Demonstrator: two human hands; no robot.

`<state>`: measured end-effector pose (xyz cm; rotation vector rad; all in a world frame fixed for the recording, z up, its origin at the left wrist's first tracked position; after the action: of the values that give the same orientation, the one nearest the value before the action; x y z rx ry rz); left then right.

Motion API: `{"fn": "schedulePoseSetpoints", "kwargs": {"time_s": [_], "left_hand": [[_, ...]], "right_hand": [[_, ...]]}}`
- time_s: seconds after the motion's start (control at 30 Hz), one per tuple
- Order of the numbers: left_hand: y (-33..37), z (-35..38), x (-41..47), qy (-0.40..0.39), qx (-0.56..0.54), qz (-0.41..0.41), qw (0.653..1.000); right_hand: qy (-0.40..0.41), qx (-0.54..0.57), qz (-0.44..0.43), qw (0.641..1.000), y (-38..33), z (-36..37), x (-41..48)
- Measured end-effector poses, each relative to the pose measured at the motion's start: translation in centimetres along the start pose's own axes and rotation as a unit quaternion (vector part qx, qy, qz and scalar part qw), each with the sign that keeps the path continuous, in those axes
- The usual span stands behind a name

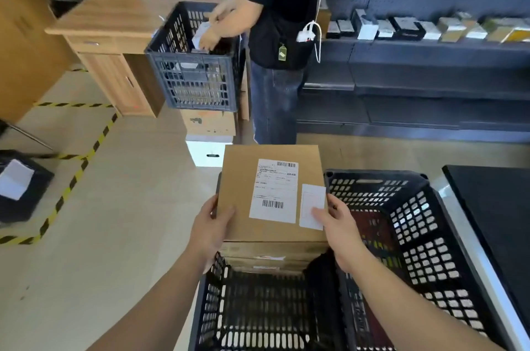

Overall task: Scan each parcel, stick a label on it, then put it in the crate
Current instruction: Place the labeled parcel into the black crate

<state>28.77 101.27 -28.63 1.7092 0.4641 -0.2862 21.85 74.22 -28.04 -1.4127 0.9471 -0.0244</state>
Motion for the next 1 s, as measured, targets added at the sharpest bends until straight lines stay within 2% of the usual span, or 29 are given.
{"fn": "schedulePoseSetpoints", "kwargs": {"time_s": [0.47, 0.57, 0.63, 0.73, 0.83, 0.9, 1.0], "left_hand": [[-0.5, 0.8, 0.3, -0.025, 0.074, -0.005, 0.997], [0.8, 0.9, -0.8, -0.030, 0.115, 0.005, 0.993], [2.6, 1.0, -1.7, -0.016, 0.170, 0.046, 0.984], [7.2, 1.0, -2.8, 0.028, 0.289, 0.140, 0.947], [13.8, 2.1, -4.9, 0.002, 0.356, 0.248, 0.901], [19.0, 4.0, -6.8, -0.027, 0.392, 0.333, 0.857], [26.9, 7.7, -11.2, -0.050, 0.430, 0.465, 0.772]], "right_hand": [[-0.013, -0.037, 0.022, 0.999, 1.7, -0.3, 1.4], [-0.022, -0.081, 0.005, 0.996, 0.7, -0.6, 0.8], [-0.028, -0.144, -0.034, 0.989, -0.9, -0.7, -0.1], [-0.032, -0.233, -0.138, 0.962, -5.7, -0.6, -2.3], [-0.020, -0.340, -0.268, 0.901, -12.1, -0.6, -5.3], [0.023, -0.401, -0.327, 0.855, -16.5, -1.5, -7.7], [0.109, -0.456, -0.384, 0.795, -22.8, -5.1, -12.0]]}}
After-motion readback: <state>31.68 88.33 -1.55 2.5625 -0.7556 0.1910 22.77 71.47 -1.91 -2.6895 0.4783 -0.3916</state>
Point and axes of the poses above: each hand's wrist, its own x-axis towards the middle knuckle, its own z-axis out of the palm, y = z × x, the point moved 3 cm from there along x, towards the middle knuckle, and after that the axes turned 8 degrees about y, right-handed, at the moved point
